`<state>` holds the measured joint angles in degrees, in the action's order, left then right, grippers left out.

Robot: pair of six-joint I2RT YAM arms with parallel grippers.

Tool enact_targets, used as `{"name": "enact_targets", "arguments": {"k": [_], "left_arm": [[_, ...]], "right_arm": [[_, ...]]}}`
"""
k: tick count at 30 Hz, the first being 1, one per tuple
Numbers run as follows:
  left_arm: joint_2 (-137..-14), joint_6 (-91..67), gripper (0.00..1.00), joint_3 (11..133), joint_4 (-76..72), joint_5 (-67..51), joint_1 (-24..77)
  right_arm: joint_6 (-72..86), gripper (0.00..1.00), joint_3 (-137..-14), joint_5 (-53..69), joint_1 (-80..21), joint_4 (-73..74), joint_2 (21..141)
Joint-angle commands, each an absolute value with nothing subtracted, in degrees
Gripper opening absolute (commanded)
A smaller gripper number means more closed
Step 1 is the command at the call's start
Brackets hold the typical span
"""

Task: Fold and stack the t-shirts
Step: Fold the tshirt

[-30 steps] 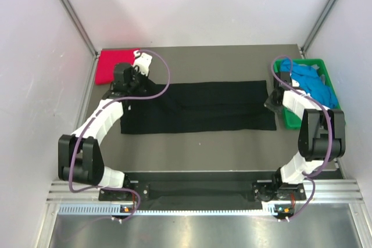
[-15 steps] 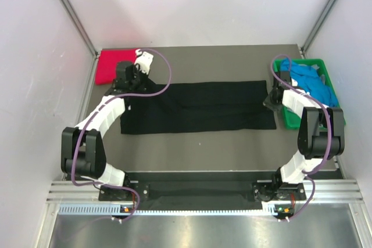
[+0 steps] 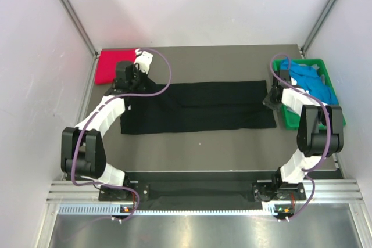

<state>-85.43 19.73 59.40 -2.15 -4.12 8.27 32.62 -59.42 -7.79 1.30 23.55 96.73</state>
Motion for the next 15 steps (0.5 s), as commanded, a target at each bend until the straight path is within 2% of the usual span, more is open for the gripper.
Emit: {"name": "enact_targets", "arguments": {"k": [1,10,15], "left_arm": [[-85.87,20.74,0.00,59.94,-7.47,-3.34,7.91],[-89.21,21.45,0.00,61.61,-6.94,-3.69,7.91],[-90.26,21.36,0.00,61.52,-6.94,-3.96,7.91]], "right_arm": [[31.91,0.00,-62.14,-8.61,2.11,21.71,97.47],[31.73,0.00,-62.75,-8.09,2.11,20.13,97.73],[32.17,0.10,-63.10,-8.96,2.20,20.92,98.09]]}}
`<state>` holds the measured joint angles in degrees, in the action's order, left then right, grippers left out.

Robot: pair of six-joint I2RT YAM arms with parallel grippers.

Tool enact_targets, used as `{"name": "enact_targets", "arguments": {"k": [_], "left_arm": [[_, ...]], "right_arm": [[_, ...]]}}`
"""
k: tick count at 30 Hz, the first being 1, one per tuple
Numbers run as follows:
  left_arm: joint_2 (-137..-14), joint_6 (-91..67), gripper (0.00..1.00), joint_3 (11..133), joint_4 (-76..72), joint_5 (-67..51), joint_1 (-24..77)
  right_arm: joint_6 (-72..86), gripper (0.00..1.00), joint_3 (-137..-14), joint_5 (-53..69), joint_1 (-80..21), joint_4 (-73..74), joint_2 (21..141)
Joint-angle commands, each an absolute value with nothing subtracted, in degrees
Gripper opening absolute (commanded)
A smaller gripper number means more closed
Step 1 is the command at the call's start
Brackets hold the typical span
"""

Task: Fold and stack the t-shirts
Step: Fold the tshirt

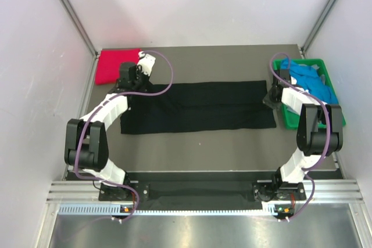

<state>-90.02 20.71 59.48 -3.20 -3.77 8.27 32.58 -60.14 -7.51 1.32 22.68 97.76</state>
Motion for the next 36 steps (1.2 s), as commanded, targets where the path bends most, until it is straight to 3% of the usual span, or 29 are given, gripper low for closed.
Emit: {"name": "enact_targets", "arguments": {"k": [1,3,10,15,26,36], "left_arm": [[-90.35,21.53,0.00,61.52,-6.86,-4.22,7.91],[-90.26,21.71,0.00,61.35,-7.12,-4.66,7.91],[-89.47,21.53,0.00,61.08,-8.44,-4.39,7.91],[-89.65,21.45,0.00,61.52,-8.26,-4.92,8.00],[-90.09,21.18,0.00,62.14,-8.26,-4.13,8.00],[-90.09,21.09,0.00,62.23,-8.09,-4.22,8.00]], "right_arm": [[32.25,0.13,-63.19,-9.14,2.20,21.27,97.91],[32.78,0.20,-63.37,-9.58,2.20,21.79,97.56],[32.52,0.18,-64.16,-11.51,2.20,23.29,96.07],[33.75,0.29,-63.55,-12.39,2.20,24.17,93.17],[34.37,0.23,-59.50,-9.75,2.20,22.41,91.84],[40.95,0.26,-67.06,-13.71,2.37,29.52,98.69]]}}
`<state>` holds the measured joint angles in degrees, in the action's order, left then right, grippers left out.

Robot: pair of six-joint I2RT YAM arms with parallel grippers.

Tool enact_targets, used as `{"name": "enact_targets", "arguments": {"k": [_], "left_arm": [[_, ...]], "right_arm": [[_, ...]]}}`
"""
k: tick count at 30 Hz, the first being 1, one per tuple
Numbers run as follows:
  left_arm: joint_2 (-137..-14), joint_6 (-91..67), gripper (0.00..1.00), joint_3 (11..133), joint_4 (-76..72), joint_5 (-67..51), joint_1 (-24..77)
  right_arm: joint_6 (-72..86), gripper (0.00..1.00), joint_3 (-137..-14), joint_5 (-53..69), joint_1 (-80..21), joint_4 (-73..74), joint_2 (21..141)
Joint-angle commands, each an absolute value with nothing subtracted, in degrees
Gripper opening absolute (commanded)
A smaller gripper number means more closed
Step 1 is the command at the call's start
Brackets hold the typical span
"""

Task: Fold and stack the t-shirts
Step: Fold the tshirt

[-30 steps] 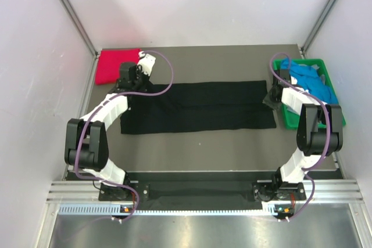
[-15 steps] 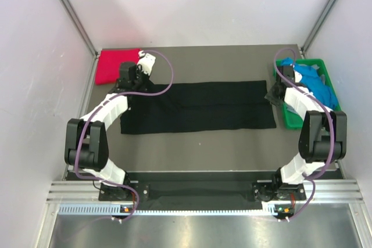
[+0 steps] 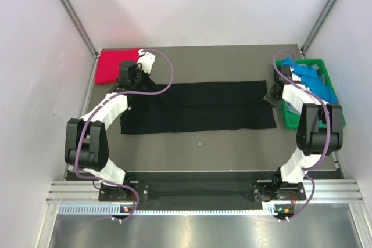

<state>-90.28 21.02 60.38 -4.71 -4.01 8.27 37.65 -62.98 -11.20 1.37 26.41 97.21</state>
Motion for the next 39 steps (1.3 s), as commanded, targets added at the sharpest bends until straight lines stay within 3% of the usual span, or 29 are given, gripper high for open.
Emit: {"name": "enact_targets", "arguments": {"k": [1,20,22,26,39], "left_arm": [[-90.09,21.09,0.00,62.14,-8.00,-4.39,8.00],[-90.18,20.13,0.00,60.47,-10.20,-5.18,8.00],[-90.26,20.13,0.00,60.47,-10.28,-5.19,8.00],[-90.26,20.13,0.00,60.29,-10.63,-5.36,8.00],[-90.44,20.83,0.00,60.47,-11.51,-1.59,8.00]], "right_arm": [[41.39,0.26,-67.58,-13.97,2.37,30.05,99.92],[46.67,0.24,-73.65,-16.43,3.16,34.63,106.70],[46.93,0.20,-73.57,-16.79,3.16,34.63,106.61],[46.67,0.00,-72.77,-17.84,3.25,33.93,105.82],[44.47,0.00,-72.68,-18.55,3.96,31.91,104.85]]}}
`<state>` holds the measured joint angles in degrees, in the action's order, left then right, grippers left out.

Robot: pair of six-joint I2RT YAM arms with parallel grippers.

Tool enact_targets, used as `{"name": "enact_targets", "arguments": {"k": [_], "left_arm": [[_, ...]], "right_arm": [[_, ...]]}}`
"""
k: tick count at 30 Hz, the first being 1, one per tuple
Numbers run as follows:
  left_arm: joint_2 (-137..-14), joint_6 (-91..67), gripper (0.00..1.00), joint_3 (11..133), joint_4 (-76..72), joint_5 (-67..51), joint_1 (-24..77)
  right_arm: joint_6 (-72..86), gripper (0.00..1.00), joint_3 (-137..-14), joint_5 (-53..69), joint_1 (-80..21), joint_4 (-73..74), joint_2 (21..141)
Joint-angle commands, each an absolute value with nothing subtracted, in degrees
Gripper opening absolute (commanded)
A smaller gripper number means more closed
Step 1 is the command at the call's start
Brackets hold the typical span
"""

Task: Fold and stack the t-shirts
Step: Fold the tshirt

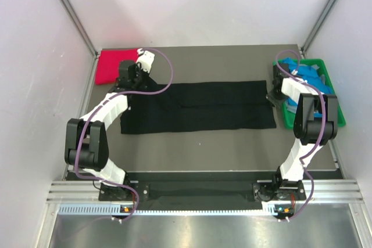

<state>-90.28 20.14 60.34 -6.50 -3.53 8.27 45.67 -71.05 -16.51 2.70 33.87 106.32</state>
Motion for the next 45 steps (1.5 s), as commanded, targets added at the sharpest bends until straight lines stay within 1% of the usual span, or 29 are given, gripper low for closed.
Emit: {"name": "enact_targets", "arguments": {"k": [1,10,11,18,30,36,37,39,40,43,45], "left_arm": [[-90.53,20.83,0.00,60.38,-11.69,-1.23,8.00],[-91.58,20.92,0.00,60.03,-12.22,-0.53,8.00],[-91.58,21.00,0.00,60.03,-12.13,1.47,8.00],[-92.37,21.71,0.00,60.21,-11.69,2.99,7.91],[-93.51,21.80,0.00,59.77,-12.48,3.60,7.91],[-94.04,21.62,0.00,59.77,-12.66,1.59,7.91],[-94.04,21.62,0.00,59.68,-12.74,0.89,7.91],[-93.95,21.53,0.00,59.59,-12.74,0.35,7.91],[-93.96,21.53,0.00,59.59,-12.57,0.35,7.91],[-93.96,21.53,0.00,59.68,-12.30,-1.76,7.91],[-93.95,21.45,0.00,59.59,-12.57,-2.72,7.91]], "right_arm": [[44.47,0.00,-72.69,-18.54,3.96,31.90,104.77],[44.30,0.00,-72.42,-18.20,3.96,30.76,104.15],[44.04,0.00,-72.60,-18.02,3.96,30.76,104.15],[44.21,0.00,-72.60,-18.10,3.96,30.32,103.97],[43.68,0.00,-72.95,-17.67,3.96,28.48,104.59],[43.07,0.00,-73.30,-15.65,3.96,27.42,105.91],[42.72,0.02,-73.30,-15.38,3.96,27.25,105.82],[42.36,0.09,-73.39,-14.33,3.96,26.98,105.56],[42.10,0.16,-73.39,-14.15,3.96,26.90,105.30],[40.96,0.26,-73.13,-13.80,3.87,27.16,103.37],[40.52,0.29,-72.86,-14.24,3.87,28.30,101.35]]}}
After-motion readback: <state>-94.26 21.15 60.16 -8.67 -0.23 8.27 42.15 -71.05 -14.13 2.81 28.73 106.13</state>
